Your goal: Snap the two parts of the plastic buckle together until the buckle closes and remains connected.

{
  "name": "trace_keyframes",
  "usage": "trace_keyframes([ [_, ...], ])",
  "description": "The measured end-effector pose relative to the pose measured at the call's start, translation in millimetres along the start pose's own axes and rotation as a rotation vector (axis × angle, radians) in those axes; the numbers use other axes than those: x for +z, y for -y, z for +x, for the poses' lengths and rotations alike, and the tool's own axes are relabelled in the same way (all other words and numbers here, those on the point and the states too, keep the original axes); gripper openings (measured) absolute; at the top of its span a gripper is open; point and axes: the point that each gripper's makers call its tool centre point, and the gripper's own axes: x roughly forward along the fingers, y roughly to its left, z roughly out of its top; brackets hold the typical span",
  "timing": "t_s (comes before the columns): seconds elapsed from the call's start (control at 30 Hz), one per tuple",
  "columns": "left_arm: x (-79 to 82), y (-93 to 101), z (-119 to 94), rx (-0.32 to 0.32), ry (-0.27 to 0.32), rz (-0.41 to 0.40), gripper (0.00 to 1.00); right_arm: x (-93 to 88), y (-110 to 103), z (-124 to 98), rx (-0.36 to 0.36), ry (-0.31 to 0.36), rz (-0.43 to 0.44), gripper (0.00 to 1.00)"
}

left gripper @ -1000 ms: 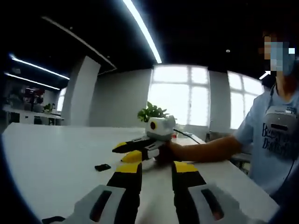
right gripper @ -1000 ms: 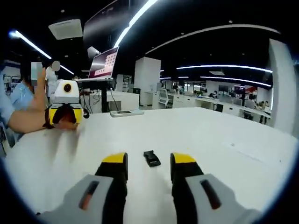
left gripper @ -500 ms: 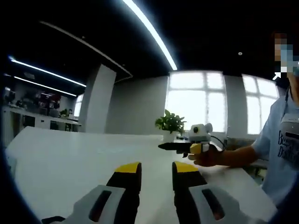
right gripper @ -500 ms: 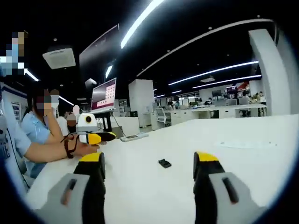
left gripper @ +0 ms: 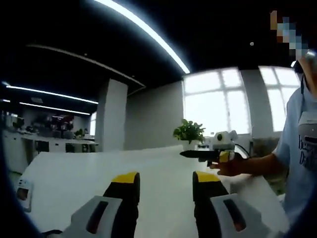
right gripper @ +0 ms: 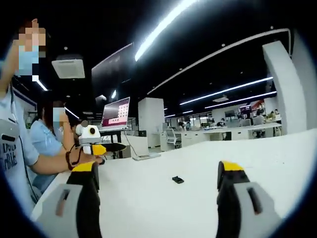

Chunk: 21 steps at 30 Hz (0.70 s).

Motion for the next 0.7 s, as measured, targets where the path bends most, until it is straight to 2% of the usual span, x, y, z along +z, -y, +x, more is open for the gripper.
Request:
trace_keyframes([
  [0.03, 1.3, 3.0, -3.7, -0.005, 0.016, -0.018, 0.42, 0.8, -0.2, 1.0, 0.005, 0.005, 0.0, 1.0],
  [0.13, -3.2, 7.9, -14.3, 0.007, 0.01, -0.017, 0.41, -0.1, -2.3, 5.6, 0.026, 0.01, 0.013, 1.0],
  [0.23, -2.9, 2.6, -20.0, 0.043, 0.051, 0.026, 0.41, 3.2, -2.8, 6.3, 0.033, 0.031, 0.039, 1.0],
  [0.33, -3.4, -2.6, -20.2, 0.064, 0.041, 0.024, 0.44, 9.5, -6.0, 4.1, 0.029, 0.044, 0.033, 1.0],
  [0.43, -3.2, 0.2, -19.6, 0.049, 0.051, 0.0, 0.49, 10.5, -10.0, 3.1, 0.032, 0.032, -0.004, 1.0],
  [0.57, 3.0, 8.3, -15.0, -0.022, 0.089, -0.105, 0.47, 12.1, -16.2, 3.3, 0.042, 0.026, -0.031, 1.0],
  [0.63, 9.3, 6.3, -8.5, -0.034, 0.081, -0.113, 0.51, 12.6, -18.6, 4.0, 0.054, 0.028, -0.034, 1.0],
  [0.7, 15.8, 7.6, 0.2, -0.052, 0.061, -0.104, 0.58, 11.7, -23.1, 4.5, 0.075, 0.023, -0.025, 1.0],
])
